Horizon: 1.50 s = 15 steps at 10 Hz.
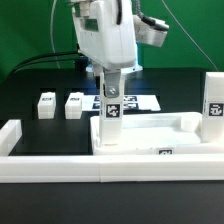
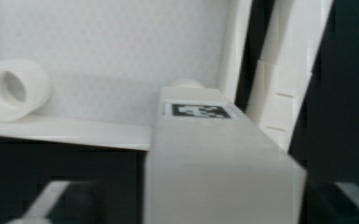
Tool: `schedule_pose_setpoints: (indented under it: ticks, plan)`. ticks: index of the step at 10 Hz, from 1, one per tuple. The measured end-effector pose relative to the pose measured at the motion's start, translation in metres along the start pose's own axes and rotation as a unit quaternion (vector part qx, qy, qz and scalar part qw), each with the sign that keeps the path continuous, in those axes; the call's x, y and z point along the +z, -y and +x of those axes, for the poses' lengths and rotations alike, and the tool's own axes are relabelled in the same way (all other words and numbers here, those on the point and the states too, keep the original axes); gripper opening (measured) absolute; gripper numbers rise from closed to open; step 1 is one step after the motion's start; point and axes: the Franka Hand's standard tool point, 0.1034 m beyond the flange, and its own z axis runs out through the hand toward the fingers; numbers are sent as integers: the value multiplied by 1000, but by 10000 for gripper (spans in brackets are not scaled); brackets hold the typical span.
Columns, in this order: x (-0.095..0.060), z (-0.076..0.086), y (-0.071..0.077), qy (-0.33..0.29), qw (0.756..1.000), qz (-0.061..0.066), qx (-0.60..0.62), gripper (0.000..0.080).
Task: Assemble desk
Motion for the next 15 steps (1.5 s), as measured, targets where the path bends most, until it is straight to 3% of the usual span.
schedule_pose_setpoints:
  ticks: [1,2,5,7,9,10,13,15]
  plan:
    - [-2,2,3,-1,998,0,-62,583]
    - [-2,3,3,-1,993,1,-120,634]
    - [-2,3,2,-1,975,0,-221,649]
    - [-2,3,2,-2,947,-1,-322,649]
    - [-2,3,3,-18,887,-21,-460,649]
    - [-2,2,4,-21,859,-25,-511,649]
    - [0,-1,4,-19,788,-30,-615,649]
    - [0,0,4,-18,752,-31,-658,649]
